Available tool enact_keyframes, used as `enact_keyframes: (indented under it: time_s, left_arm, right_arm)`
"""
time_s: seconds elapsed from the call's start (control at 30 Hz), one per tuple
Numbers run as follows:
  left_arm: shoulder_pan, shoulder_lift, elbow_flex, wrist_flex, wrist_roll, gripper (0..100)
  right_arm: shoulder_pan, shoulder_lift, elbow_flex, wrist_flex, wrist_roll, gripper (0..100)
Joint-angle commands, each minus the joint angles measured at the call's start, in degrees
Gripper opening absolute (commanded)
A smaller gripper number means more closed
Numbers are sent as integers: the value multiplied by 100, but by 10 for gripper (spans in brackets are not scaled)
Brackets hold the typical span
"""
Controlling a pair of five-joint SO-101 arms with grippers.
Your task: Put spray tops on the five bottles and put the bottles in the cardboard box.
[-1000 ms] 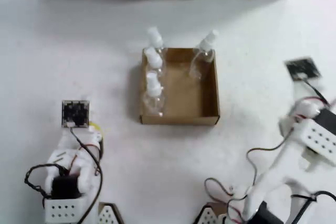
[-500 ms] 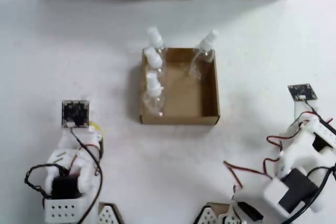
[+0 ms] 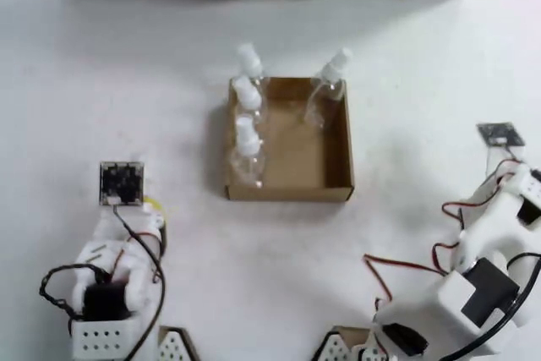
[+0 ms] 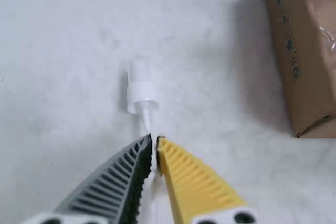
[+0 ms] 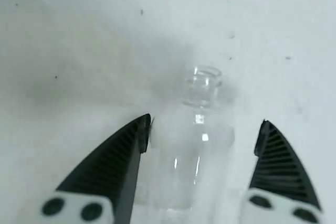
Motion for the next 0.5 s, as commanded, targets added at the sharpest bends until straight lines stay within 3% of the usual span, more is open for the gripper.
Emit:
enact_keyframes:
  time_s: [0.0,0.17,0.47]
  left_arm:
    - [-66,-92,-18,-53,-62,20]
    - [-66,-92,-18,-53,-62,20]
    - [-66,-92,-18,-53,-62,20]
  right_arm:
    - [-4,-40,-826,1059,-229,262]
    - [4,-92,-949,1675,-202,262]
    - [215,-1376,-18,1543,-193,262]
